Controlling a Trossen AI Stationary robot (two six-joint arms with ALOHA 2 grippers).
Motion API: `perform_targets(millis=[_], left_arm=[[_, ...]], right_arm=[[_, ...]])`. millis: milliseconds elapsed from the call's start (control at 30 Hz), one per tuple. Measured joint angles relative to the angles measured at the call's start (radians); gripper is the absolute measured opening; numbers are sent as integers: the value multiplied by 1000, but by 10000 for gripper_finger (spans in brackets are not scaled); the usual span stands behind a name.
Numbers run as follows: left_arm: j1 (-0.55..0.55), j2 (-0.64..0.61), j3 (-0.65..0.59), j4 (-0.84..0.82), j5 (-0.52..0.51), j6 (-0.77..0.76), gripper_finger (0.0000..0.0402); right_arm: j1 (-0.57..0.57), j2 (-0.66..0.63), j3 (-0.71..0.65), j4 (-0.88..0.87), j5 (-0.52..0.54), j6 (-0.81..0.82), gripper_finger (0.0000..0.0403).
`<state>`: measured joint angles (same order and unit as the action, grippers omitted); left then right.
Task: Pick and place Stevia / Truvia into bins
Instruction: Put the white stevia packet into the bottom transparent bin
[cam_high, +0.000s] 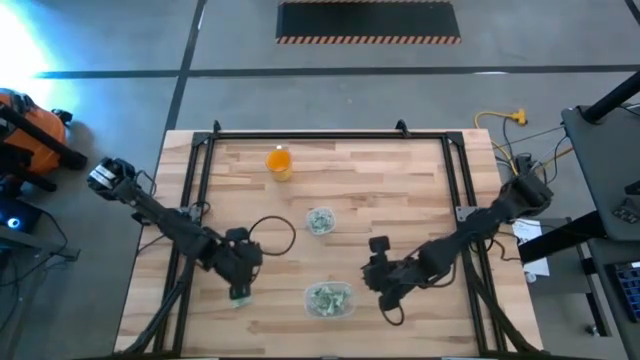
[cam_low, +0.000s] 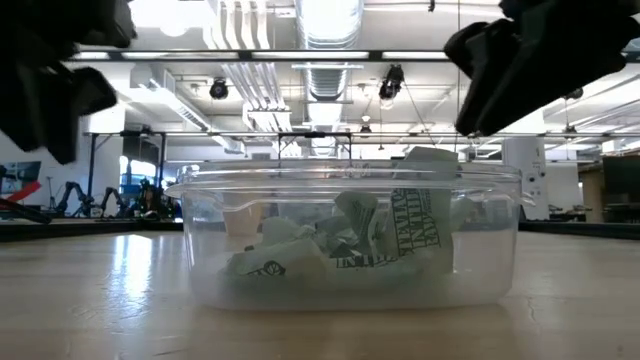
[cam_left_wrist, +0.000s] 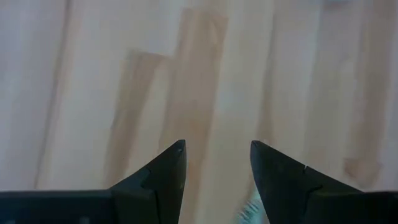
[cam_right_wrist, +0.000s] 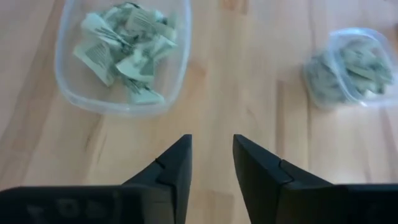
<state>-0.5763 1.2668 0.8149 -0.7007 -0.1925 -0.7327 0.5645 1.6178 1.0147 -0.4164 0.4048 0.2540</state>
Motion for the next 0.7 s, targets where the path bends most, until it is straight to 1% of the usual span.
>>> perform_targets(millis=[133,233,333,533,700], left_arm=[[-71,-2,31,-50,-4,-87,162],[-115,-2,44,-85,1,-148,162],[-149,0,44,-112,27,-202,162],[-194,33,44,-86,31,-206,162],[-243,82,43,-86,39,-198,162]], right_arm=[[19,-64,-47,2,38,40,95],[30,-107,-77,2,43,71,86],[39,-134,-102,1,43,98,79],[40,-133,-123,2,43,113,68],[40,-130,-141,8,41,119,70]])
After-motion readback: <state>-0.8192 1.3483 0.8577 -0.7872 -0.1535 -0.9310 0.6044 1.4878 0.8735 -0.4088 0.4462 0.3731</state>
